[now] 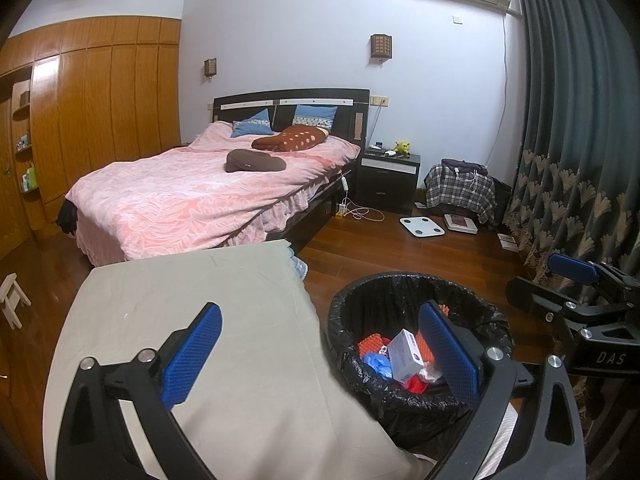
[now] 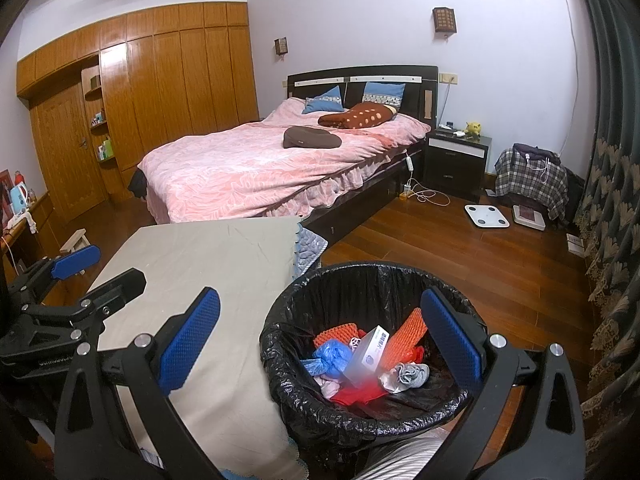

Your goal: Collect trash

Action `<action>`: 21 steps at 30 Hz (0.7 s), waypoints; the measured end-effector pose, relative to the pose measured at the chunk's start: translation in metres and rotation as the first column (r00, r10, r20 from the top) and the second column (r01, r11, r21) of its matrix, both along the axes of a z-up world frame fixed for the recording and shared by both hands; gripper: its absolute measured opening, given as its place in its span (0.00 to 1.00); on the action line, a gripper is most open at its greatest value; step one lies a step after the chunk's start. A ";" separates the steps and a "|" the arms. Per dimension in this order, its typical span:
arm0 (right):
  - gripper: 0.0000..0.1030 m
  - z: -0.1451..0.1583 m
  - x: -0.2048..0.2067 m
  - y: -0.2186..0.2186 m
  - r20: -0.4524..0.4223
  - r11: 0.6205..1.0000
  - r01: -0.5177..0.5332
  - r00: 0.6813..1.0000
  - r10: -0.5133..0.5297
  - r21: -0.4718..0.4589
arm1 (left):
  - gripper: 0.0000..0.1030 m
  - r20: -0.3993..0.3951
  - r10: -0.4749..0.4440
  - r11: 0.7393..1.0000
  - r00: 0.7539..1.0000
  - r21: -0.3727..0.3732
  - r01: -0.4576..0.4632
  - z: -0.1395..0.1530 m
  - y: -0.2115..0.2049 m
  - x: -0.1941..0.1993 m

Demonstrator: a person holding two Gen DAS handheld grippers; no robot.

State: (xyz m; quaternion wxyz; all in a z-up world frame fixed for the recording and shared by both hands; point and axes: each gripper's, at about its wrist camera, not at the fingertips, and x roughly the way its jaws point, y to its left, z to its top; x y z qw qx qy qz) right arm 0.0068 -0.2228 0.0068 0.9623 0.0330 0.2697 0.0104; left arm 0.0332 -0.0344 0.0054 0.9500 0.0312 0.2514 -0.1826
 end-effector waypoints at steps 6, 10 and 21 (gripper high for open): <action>0.95 0.000 0.000 0.000 0.000 1.000 0.000 1.000 0.000 0.000 | 0.94 0.001 0.001 1.000 1.000 0.001 -0.001 0.000 -0.001 0.000; 0.95 0.000 0.000 0.001 0.000 1.000 0.000 1.000 0.000 0.000 | 0.94 0.000 0.001 1.000 1.000 0.001 -0.001 0.001 0.000 0.000; 0.95 0.001 0.000 0.000 0.000 1.000 0.000 1.000 0.000 0.000 | 0.94 0.000 0.000 1.000 1.000 0.003 0.000 0.002 -0.002 -0.001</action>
